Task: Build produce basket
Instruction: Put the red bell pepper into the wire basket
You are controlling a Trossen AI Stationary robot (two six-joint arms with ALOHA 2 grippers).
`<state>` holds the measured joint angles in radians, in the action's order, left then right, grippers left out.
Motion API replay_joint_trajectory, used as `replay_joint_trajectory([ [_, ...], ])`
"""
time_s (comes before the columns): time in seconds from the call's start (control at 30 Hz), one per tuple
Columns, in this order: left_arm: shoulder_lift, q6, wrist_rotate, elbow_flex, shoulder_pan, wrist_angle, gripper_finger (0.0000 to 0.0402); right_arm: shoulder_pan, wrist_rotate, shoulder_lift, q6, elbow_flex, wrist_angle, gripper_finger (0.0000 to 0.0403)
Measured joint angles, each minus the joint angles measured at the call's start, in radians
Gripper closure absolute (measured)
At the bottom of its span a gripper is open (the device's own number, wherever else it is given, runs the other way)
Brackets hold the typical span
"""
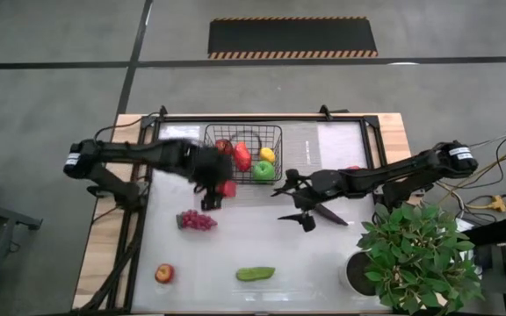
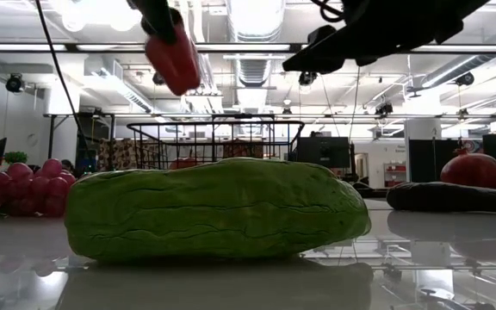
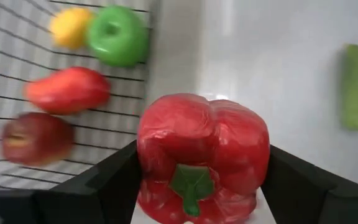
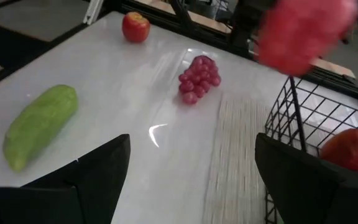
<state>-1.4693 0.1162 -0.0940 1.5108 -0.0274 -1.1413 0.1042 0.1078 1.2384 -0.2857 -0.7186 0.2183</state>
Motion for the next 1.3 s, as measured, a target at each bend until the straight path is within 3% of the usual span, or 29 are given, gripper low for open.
replay_joint_trajectory([
  [0.27,-0.030,-0.215,0.006,-0.006,0.216,0.053,0.0139,0.000,-0.003,-0.027,0.013,0.023,0.003,0.0076],
  [0.5,-0.154,-0.339,0.008,-0.007,0.310,0.053,0.0139,0.000,-0.003,-0.026,0.014,0.023,-0.004,0.0076],
  [0.87,-0.296,-0.414,0.005,-0.011,0.370,0.025,0.0139,0.000,-0.003,-0.026,0.017,0.023,-0.004,0.0076],
  [1.3,-0.346,-0.419,0.006,-0.041,0.371,0.017,0.0139,0.000,-0.003,-0.026,0.026,0.023,-0.011,0.0076],
])
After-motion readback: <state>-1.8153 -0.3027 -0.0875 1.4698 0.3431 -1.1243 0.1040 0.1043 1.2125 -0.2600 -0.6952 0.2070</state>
